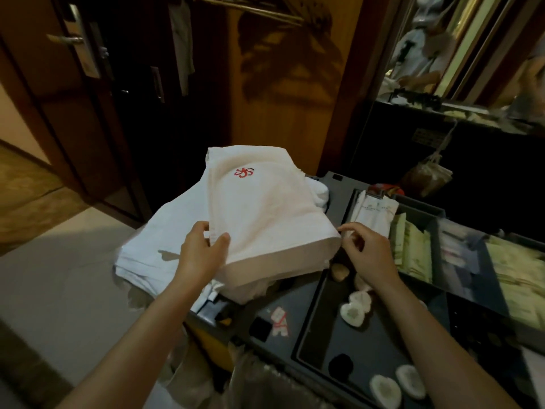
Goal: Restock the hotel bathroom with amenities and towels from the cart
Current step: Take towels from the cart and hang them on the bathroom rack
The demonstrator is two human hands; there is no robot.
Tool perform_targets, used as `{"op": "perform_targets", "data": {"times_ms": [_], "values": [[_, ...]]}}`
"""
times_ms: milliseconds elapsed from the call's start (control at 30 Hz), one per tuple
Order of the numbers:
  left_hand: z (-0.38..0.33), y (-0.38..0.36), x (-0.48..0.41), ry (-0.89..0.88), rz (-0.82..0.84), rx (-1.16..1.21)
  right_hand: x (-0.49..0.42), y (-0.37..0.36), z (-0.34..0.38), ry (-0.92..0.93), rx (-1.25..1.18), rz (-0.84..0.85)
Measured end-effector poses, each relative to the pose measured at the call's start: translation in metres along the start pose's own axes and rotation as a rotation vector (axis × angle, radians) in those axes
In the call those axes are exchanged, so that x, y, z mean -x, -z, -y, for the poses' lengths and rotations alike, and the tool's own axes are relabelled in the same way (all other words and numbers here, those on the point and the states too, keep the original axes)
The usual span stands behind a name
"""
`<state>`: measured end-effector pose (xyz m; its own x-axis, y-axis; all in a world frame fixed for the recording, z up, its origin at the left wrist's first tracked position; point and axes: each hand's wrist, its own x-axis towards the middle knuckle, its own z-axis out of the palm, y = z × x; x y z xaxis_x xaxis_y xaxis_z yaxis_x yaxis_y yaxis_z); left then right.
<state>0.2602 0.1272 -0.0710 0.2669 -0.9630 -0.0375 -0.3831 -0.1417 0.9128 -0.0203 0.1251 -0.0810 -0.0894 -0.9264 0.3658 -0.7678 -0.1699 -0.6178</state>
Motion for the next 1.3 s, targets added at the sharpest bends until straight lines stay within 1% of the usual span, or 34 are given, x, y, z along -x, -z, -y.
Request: {"op": "perform_targets", "data": {"times_ms": [67,100,233,267,333,433,500,567,733,933,1100,1300], "values": [[0.002,0.001,0.007,0.014,-0.026,0.030,0.004,0.009,-0.007,0.024,-0.024,-0.027],[0.003,0.000,0.011,0.016,-0.034,0.040,0.005,0.011,-0.009,0.022,-0.042,-0.010],[0.010,-0.003,0.026,0.029,-0.061,0.013,0.002,0.000,-0.011,-0.012,-0.028,0.198],[0.012,-0.004,0.029,0.043,-0.076,-0.001,0.000,-0.004,-0.010,-0.001,-0.030,0.219],[0.015,-0.005,0.034,0.079,-0.117,-0.023,-0.004,-0.009,-0.005,0.031,-0.049,0.193],[0.016,-0.006,0.038,0.103,-0.143,-0.020,-0.007,-0.011,-0.004,0.104,0.011,0.100],[0.017,-0.007,0.039,0.084,-0.139,-0.050,-0.006,-0.010,-0.010,0.145,0.038,0.059],[0.016,-0.008,0.039,0.067,-0.131,-0.070,0.000,-0.005,-0.020,0.178,0.033,0.056],[0.020,-0.007,0.036,0.061,-0.070,-0.127,0.021,0.009,-0.037,0.293,0.043,0.107],[0.025,-0.011,0.033,0.098,-0.034,-0.102,0.028,0.014,-0.041,0.383,0.162,0.190],[0.026,-0.014,0.037,0.106,-0.005,-0.133,0.030,0.011,-0.041,0.397,0.219,0.223],[0.027,-0.014,0.039,0.118,0.020,-0.125,0.029,0.007,-0.042,0.366,0.226,0.263]]}}
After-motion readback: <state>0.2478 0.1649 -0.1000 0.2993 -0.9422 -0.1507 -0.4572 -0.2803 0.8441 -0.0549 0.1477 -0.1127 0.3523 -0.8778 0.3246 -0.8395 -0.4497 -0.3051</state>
